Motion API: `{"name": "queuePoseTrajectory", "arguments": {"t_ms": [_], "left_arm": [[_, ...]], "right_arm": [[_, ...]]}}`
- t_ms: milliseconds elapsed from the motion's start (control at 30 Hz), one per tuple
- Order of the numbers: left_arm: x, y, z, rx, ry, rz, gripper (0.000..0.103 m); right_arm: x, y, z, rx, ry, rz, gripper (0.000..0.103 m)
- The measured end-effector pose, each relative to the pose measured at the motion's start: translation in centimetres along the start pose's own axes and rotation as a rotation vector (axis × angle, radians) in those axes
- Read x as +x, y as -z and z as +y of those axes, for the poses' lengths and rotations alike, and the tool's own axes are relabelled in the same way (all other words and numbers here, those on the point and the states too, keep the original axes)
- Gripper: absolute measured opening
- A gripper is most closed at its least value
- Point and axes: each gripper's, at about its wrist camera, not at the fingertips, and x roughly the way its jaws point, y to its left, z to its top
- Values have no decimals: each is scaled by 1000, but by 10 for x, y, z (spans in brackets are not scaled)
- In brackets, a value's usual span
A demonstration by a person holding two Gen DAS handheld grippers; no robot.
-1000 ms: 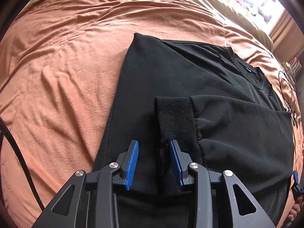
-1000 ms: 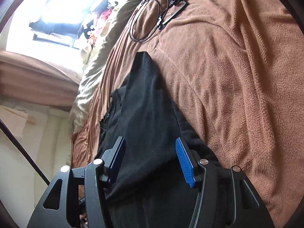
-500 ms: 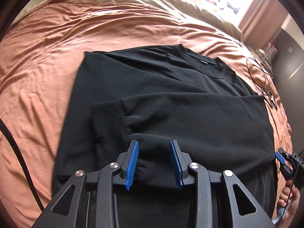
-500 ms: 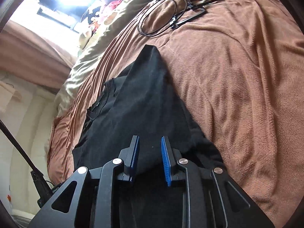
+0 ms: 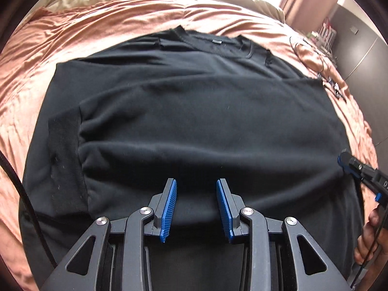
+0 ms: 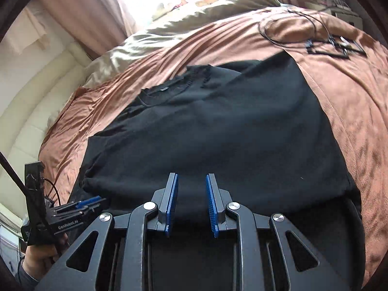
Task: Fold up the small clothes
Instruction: 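Pull both tools back from the folded sweatshirt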
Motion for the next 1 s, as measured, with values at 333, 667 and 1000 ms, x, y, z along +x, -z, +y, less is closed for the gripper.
{"name": "queuePoseTrajectory", "arguments": {"t_ms": [333,667,1000], "left_arm": [[-4,16,7,7,-13,19,34],[-20,23,16,-24,12,24,31],[-91,47,22,-7,32,-42,31]], "right_arm": [[45,25,33,-168,129,157,19],[24,26,54,-252,160,156,19],[-58,36,65,-221,172,107,22]]}}
